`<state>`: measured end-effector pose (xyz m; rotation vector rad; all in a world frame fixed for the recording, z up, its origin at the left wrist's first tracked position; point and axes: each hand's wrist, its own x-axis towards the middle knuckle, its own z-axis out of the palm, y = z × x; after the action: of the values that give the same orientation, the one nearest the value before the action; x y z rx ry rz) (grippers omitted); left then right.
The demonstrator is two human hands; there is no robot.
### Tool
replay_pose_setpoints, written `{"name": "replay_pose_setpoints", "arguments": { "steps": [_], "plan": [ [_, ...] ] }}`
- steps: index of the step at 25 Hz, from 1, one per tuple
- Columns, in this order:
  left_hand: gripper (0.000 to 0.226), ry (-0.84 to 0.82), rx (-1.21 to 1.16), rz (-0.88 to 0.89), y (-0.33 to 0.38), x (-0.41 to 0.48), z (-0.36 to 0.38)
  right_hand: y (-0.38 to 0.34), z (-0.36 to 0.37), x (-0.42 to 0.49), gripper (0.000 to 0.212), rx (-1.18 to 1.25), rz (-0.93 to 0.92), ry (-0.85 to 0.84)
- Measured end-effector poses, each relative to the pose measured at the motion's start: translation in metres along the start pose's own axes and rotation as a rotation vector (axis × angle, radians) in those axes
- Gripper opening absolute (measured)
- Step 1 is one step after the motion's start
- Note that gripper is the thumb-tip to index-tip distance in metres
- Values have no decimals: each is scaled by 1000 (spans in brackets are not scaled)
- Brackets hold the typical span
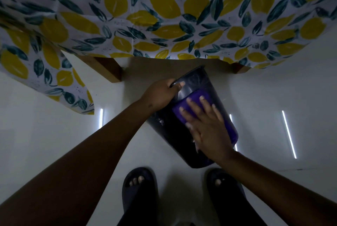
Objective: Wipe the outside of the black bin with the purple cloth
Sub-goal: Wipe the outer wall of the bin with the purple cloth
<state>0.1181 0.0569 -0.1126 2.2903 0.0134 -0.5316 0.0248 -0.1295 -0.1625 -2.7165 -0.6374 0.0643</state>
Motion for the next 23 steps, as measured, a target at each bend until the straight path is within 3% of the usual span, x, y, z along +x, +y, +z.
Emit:
{"name": "replay_pose_setpoints", "arguments": {
  "steps": [2,3,6,8,12,13,16,19,21,23],
  "plan": [
    [32,1,14,-10,2,3,0,1,-2,9,52,119,214,46],
    [32,1,29,-12,3,3,-1,-3,-1,6,53,98,217,56],
    [32,-1,58,-31,2,1,-1,-15,6,-16,58,-132,-215,-16],
    [34,10,53,-29,-1,0,0,-11,5,-17,58,-159,-301,-7],
    [29,18,31,35,0,-3,-5,7,-3,15,50,220,315,85],
    [28,5,-11,45,-2,-7,-7,11,-4,18,50,281,382,97],
    [25,-17,-68,29,-22,-27,-10,17,-1,21,52,302,332,96],
    [23,58,-36,-2,-36,-35,-6,21,-4,27,52,371,434,67],
    [26,70,-25,-14,-31,-29,-3,12,-5,16,52,193,316,24],
    [22,39,-17,-12,-24,-23,-4,-5,1,-6,56,-51,-8,-38]
  ]
}}
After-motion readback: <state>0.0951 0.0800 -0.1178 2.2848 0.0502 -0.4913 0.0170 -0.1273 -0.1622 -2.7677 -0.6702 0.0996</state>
